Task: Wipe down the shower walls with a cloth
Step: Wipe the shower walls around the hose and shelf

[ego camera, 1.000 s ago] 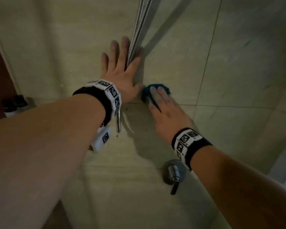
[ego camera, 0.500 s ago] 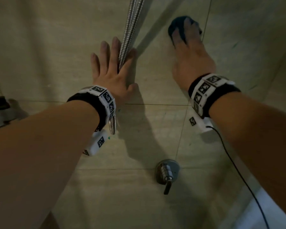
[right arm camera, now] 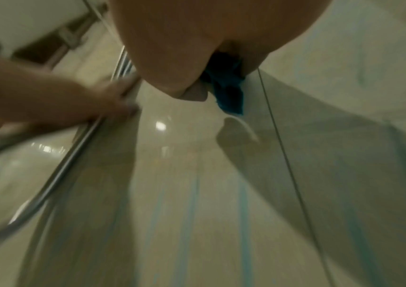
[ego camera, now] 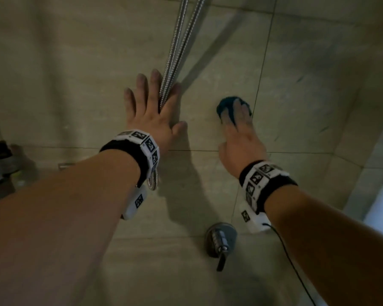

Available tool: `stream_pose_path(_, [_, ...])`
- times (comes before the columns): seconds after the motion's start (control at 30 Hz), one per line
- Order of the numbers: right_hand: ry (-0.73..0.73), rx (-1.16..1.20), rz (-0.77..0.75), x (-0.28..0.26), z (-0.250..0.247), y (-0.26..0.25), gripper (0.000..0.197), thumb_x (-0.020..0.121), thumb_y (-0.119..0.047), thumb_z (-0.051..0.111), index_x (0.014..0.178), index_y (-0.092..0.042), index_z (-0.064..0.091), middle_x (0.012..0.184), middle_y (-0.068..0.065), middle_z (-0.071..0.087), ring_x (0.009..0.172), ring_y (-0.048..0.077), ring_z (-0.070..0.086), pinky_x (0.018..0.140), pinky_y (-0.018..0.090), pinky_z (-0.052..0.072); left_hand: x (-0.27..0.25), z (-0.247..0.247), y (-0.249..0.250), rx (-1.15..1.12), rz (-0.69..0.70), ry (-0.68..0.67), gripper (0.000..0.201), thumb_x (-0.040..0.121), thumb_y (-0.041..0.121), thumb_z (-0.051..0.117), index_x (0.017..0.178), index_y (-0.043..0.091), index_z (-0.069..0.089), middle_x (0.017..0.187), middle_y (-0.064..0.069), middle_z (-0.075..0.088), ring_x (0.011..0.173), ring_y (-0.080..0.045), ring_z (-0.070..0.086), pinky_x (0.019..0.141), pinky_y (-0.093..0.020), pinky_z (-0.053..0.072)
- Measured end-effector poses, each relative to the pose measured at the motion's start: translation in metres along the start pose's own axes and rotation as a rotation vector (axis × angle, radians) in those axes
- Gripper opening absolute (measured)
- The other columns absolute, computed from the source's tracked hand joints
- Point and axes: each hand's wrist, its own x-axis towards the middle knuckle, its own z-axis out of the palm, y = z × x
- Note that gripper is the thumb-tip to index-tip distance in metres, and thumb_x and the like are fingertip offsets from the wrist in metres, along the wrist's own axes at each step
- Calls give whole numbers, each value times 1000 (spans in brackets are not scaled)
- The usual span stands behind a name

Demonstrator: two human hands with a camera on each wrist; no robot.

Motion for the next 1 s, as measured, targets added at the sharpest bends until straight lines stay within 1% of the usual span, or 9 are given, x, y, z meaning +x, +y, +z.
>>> stream_pose_path(0.17, [203, 34, 133, 114, -87, 18, 67, 101, -14, 39, 163, -10, 15, 170, 20, 0, 157, 37, 5, 128, 43, 11, 3, 3, -1, -5, -11, -8, 85, 98, 76, 29, 163, 39, -10, 170, -12, -28, 155, -42, -24, 123, -66, -11])
stream_pose_path(0.27, [256, -3, 141, 138, -99, 22, 66, 100, -9, 39, 162, -9, 17, 169, 23, 5, 156, 38, 10, 128, 43, 15, 2, 2, -2, 0, -7, 2, 84, 98, 77, 28, 164, 39, -8, 170, -12, -28, 155, -43, -24, 123, -66, -11])
stream_pose_path(0.47, [258, 40, 69, 70, -37, 17, 68, 98, 3, 40, 162, -9, 21, 170, 21, 5, 156, 37, 10, 126, 45, 24, 1, -1, 2, 24, -14, -41, 90, 96, 80, 27, 165, 35, -8, 168, -12, -33, 154, -43, -28, 123, -67, -12])
stream_pose_path(0.6, [22, 54, 109, 14, -7, 8, 79, 94, 10, 41, 163, -16, 16, 172, 11, -3, 158, 29, 2, 127, 40, 22, 0, -7, 7, 4, -45, -113, 98, 91, 86, 29, 164, 34, -11, 163, -11, -42, 151, -43, -35, 121, -64, -19])
stream_pose_path(0.7, [-108, 175, 164, 6, -31, 8, 75, 95, 10, 42, 162, -22, 26, 172, 5, 10, 155, 26, 23, 122, 34, 30, 1, -20, 13, 2, -62, -219, 105, 90, 81, 44, 162, 34, -17, 158, -10, -49, 148, -43, -39, 119, -62, -23])
stream_pose_path(0.8, [-112, 472, 356, -8, -65, 7, 53, 105, -6, 38, 152, -29, 47, 146, 2, 57, 117, 23, 63, 93, 28, 50, -7, -37, 26, -75, -106, -276, 101, 89, 58, 62, 162, 40, -5, 163, -9, -41, 152, -44, -32, 123, -63, -16])
stream_pose_path(0.9, [-7, 752, 498, -46, -84, 9, 43, 106, -12, 39, 136, -29, 65, 112, -5, 69, 86, 11, 68, 74, 18, 56, -29, -49, 45, -140, -124, -321, 94, 90, 49, 62, 161, 45, -1, 165, -11, -39, 153, -44, -29, 124, -61, -13])
stream_pose_path(0.93, [0, 800, 528, -60, -87, 12, 42, 105, -11, 41, 130, -30, 69, 108, -5, 70, 84, 13, 69, 75, 23, 61, -39, -51, 53, -170, -116, -323, 97, 90, 49, 63, 161, 45, -2, 165, -11, -38, 153, -44, -28, 125, -60, -11])
stream_pose_path(1.0, [-1, 897, 617, -88, -89, 18, 42, 102, -8, 45, 117, -34, 74, 99, -2, 75, 87, 29, 73, 80, 47, 63, -60, -52, 67, -234, -107, -326, 105, 89, 47, 66, 160, 46, -10, 165, -11, -37, 155, -44, -23, 127, -59, -6])
